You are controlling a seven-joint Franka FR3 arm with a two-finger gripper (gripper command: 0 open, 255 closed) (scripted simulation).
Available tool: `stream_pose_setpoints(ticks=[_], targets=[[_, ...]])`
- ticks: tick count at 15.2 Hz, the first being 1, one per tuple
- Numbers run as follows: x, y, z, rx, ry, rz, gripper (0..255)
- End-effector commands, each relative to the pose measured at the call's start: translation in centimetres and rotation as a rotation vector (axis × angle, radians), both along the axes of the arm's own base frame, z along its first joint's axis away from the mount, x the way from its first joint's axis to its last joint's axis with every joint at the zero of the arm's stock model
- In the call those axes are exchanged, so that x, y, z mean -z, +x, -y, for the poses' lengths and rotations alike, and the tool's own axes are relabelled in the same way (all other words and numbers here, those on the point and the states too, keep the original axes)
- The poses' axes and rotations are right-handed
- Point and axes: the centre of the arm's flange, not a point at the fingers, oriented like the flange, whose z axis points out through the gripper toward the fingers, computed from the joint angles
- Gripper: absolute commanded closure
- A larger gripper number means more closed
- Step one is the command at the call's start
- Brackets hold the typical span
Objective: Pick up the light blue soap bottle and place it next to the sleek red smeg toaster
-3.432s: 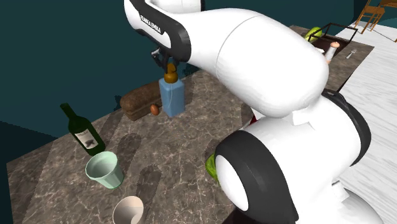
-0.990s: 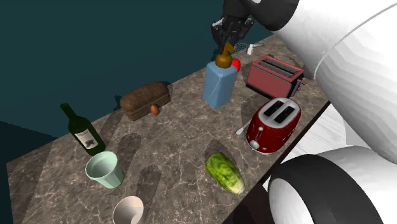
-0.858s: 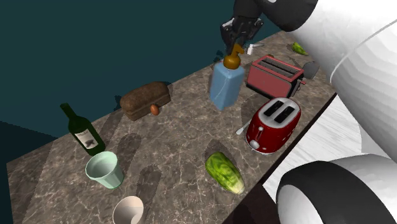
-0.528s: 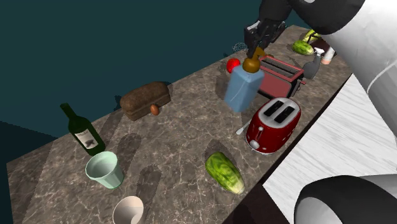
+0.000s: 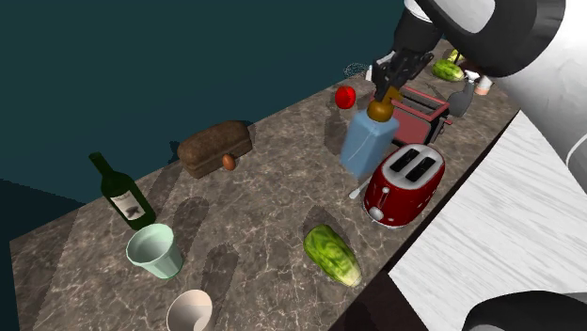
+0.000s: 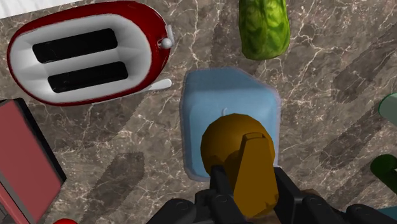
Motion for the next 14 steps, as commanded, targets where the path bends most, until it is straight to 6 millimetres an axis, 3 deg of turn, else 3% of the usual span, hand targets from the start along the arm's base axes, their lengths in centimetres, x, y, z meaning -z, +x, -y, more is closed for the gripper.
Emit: stream_pose_setpoints(ticks=[1, 14], targets=[[1.0, 0.0, 0.0, 0.0, 0.0, 0.001, 255], [7.9, 0.0, 0.0, 0.0, 0.0, 0.001, 255]])
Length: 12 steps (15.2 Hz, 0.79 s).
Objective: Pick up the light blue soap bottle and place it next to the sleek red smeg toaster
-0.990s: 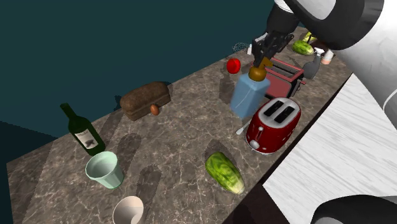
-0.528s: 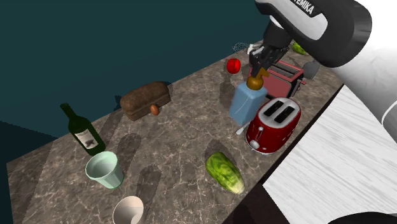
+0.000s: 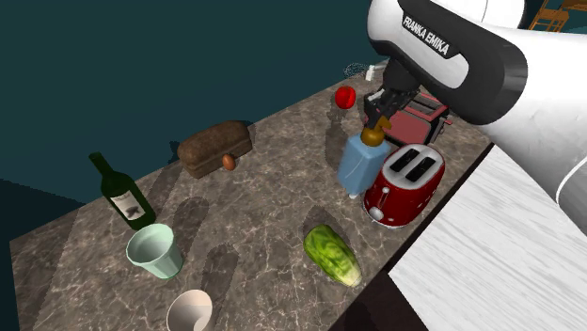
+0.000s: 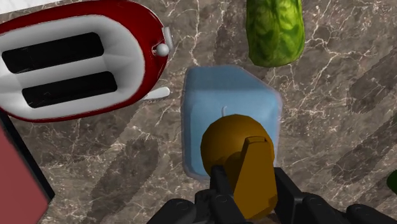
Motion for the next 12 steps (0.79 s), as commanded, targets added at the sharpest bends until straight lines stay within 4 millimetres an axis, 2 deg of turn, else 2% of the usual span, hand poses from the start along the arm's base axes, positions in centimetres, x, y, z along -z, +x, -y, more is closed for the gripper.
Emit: stream_pose_setpoints(ticks=[1, 12], targets=[[1.0, 0.0, 0.1, 0.0, 0.0, 0.001, 255], [6.9, 0.0, 0.1, 0.0, 0.0, 0.001, 255]])
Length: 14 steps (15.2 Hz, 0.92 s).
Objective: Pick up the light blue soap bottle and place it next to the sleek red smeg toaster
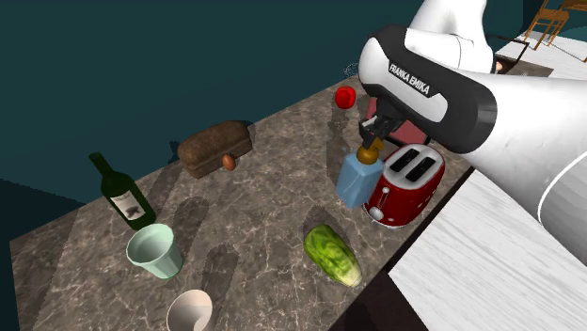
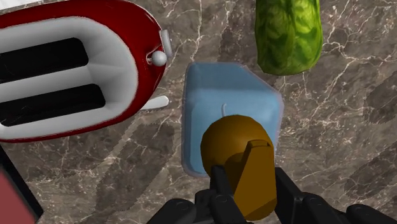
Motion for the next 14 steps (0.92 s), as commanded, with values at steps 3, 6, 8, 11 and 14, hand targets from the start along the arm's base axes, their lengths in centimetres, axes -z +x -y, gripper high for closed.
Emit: stream_pose_setpoints(ticks=[3, 6, 8, 11, 14], targets=[[2.1, 0.0, -0.1, 0.0, 0.0, 0.001, 255], [3.6, 0.0, -0.1, 0.0, 0.0, 0.001, 255], [4.7, 0.0, -0.1, 0.0, 0.0, 0.001, 255], [6.3, 0.0, -0.1, 0.0, 0.0, 0.001, 255], [7.9, 0.0, -0.1, 0.0, 0.0, 0.001, 255]])
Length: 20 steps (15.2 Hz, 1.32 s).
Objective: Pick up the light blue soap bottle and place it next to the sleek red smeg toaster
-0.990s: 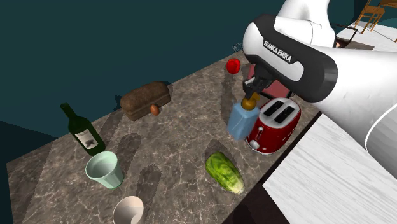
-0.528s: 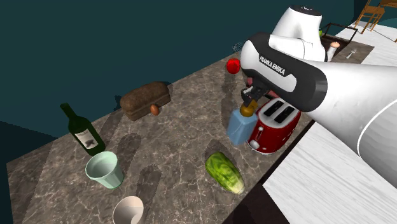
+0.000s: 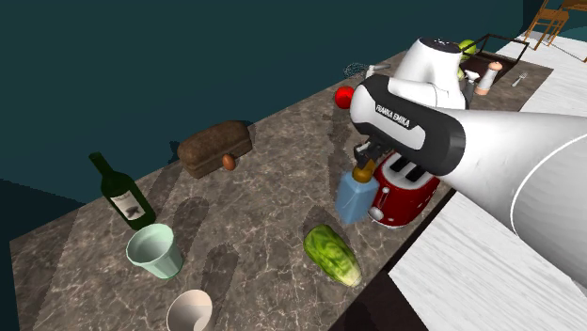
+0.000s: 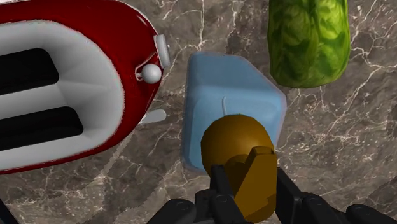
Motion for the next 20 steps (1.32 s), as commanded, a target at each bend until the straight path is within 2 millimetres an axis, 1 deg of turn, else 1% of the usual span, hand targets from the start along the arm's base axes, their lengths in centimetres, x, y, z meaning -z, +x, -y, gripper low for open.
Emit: stream_pose_setpoints(ticks=[1, 12, 20], targets=[[1.1, 0.0, -0.1, 0.0, -0.001, 0.001, 255], [6.9, 0.0, -0.1, 0.0, -0.001, 0.001, 255], [6.9, 0.0, -0.1, 0.0, -0.001, 0.001, 255]])
